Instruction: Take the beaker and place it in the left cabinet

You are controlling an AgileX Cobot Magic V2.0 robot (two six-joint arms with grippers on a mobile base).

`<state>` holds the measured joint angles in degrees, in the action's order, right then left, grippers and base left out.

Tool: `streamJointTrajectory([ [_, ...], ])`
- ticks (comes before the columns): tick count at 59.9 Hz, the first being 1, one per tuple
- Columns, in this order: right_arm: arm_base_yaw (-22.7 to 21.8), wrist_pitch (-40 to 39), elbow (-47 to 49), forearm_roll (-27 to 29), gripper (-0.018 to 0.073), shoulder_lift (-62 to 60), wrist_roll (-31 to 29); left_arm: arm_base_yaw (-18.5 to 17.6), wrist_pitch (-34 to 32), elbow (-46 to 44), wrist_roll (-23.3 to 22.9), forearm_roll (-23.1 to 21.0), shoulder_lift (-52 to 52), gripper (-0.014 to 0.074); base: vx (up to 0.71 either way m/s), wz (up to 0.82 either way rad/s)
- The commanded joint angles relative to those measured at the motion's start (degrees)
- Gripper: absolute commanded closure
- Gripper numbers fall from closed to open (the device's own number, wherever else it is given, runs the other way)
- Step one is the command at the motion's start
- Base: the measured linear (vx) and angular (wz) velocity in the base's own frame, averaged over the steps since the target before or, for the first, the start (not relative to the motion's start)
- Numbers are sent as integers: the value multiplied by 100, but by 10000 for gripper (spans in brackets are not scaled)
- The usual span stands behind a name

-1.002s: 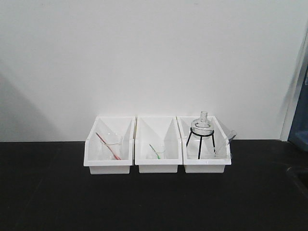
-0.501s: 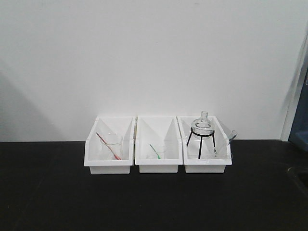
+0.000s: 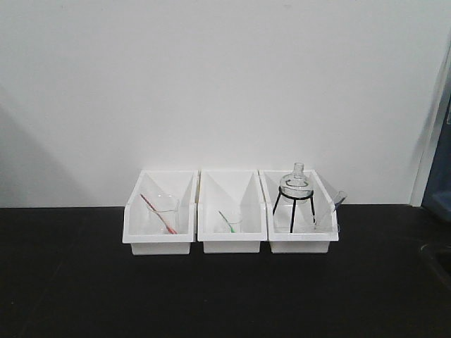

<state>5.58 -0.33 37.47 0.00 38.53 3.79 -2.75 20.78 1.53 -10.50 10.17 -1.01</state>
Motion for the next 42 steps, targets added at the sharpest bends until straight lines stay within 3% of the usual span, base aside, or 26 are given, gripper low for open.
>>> streamJointTrajectory([
  [1,-37,-476,214,0,568,272,-16,-31,-429,-89,-23,19,-56,593,0,0],
  [15,-37,-437,214,0,536,483,-5,-31,-429,-89,-23,19,-56,593,0,0],
  [23,-37,-411,214,0,445,483,-5,-31,-429,-89,-23,19,-56,593,0,0],
  [31,-37,-402,214,0,268,483,-5,-31,-429,-89,-23,19,-56,593,0,0],
  [42,-37,-501,214,0,-78,483,-5,-31,-429,-89,-23,19,-56,593,0,0],
])
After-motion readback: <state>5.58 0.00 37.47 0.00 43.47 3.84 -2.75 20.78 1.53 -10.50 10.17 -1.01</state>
